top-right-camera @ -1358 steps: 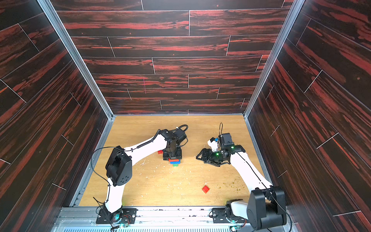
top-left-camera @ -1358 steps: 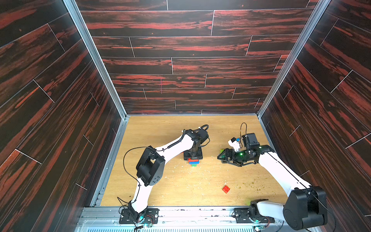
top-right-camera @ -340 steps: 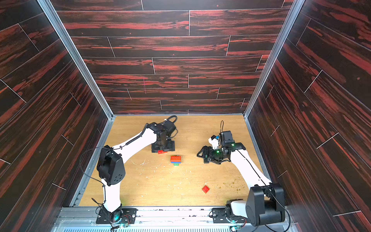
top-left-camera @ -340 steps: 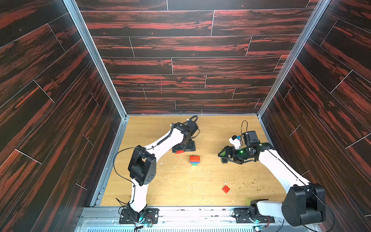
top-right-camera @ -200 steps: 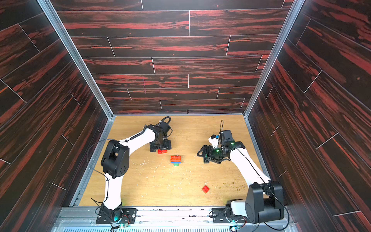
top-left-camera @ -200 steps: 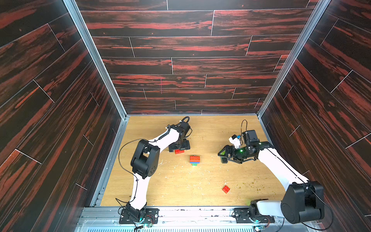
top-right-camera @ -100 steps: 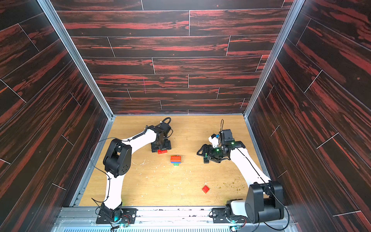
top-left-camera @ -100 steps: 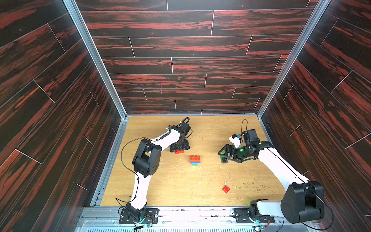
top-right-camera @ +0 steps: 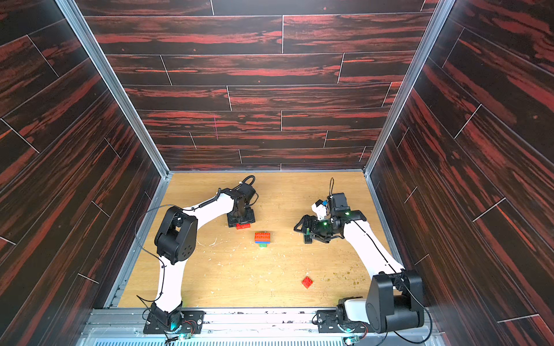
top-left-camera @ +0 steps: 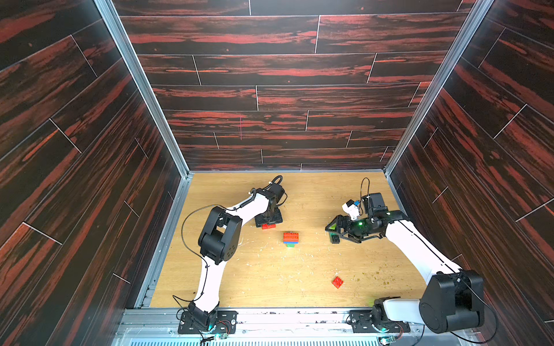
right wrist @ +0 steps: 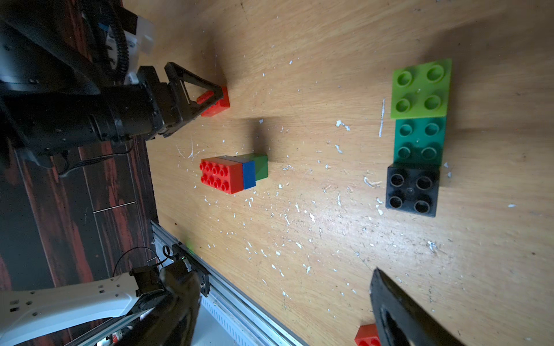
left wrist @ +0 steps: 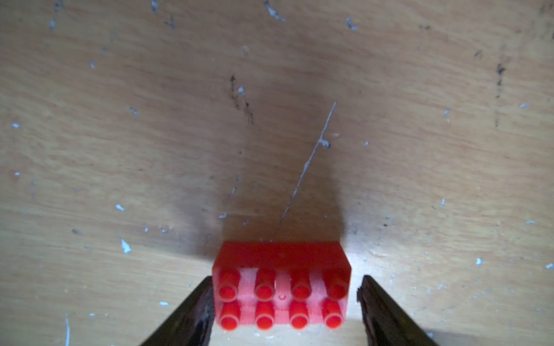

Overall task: Assemble a carrot with lego
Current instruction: Pick up the lego brick from the center of the board.

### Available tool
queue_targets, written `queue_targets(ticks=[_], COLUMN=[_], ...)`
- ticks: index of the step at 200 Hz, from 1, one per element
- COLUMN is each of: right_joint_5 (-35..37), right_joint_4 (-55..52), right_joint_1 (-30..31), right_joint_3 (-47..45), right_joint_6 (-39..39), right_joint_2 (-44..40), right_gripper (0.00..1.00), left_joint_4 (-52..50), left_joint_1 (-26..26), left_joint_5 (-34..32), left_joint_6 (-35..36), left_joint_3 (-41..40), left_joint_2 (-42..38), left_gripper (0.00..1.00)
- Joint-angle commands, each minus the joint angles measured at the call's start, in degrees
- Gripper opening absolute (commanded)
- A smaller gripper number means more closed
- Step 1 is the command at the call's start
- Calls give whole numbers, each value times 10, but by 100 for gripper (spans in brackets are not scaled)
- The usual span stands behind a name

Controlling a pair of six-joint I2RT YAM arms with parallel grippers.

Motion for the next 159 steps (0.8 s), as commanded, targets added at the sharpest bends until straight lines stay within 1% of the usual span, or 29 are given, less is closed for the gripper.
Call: queue_targets(ticks=[1, 56, 81, 159], right_joint_5=[-1, 1, 2, 1], right_joint_4=[-6, -6, -6, -7], right_joint_1=[-2, -1, -2, -1], right_joint_3=[11, 13, 12, 11], right_joint_6=[5, 7, 9, 12], right_joint_2=[5, 3, 1, -4], right_gripper=[90, 90, 90, 90], left_joint_4=[-9, -17, -18, -21], left_joint_1=[4, 4, 4, 3], left_joint_5=[-11, -11, -12, -15], left_joint_6=[-4, 4, 3, 7], left_joint_3=[0, 7, 7, 15], left_joint_2=[12, 22, 20, 10], left_gripper=[76, 75, 73, 73])
